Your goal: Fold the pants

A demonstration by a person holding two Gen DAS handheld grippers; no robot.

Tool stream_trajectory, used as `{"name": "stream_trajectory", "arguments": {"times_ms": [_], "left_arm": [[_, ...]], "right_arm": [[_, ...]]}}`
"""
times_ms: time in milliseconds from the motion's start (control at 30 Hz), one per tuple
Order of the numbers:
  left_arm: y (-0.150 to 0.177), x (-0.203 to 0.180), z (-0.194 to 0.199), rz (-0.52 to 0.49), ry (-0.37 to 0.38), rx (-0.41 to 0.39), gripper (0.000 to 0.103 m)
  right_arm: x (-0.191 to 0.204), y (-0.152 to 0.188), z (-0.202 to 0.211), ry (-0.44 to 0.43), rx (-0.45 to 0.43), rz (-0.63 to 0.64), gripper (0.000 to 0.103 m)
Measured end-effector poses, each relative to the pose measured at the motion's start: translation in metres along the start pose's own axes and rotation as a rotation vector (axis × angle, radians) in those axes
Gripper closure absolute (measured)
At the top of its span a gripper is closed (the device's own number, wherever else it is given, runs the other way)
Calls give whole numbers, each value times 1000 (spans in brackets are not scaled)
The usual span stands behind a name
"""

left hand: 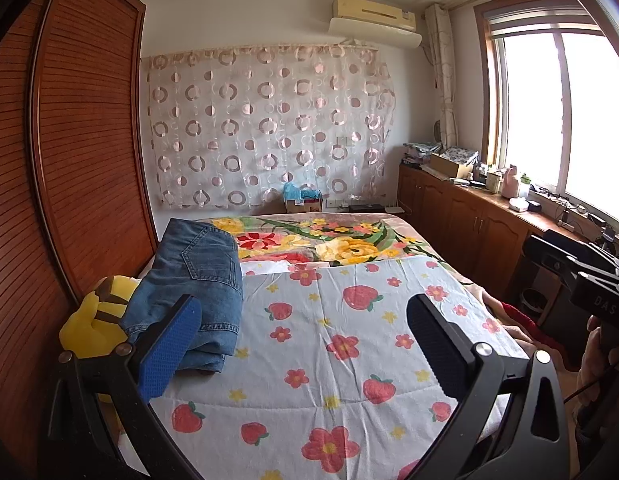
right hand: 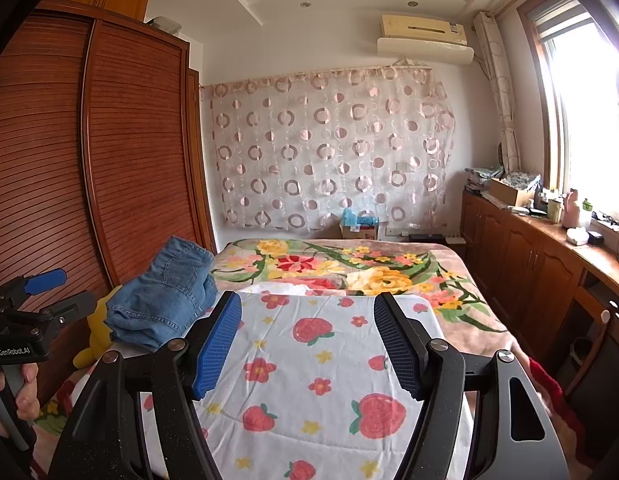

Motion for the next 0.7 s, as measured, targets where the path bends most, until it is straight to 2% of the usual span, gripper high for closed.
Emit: {"name": "stream_trajectory", "arguments": {"times_ms": [700], "left_arm": [[-4,-1,2,5,-4,8,0]], "right_arm": [[1,0,3,3,-2,1,32]]}}
Point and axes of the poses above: each gripper's, at about its wrist camera, not at the fingertips, and z roughly against the way its jaws point, x to its left, y to its underside, the point moved 1 cm from there along -z, roughly the way its jaws point, and after that the axes turned 14 degrees about x, right-handed, at the moved point
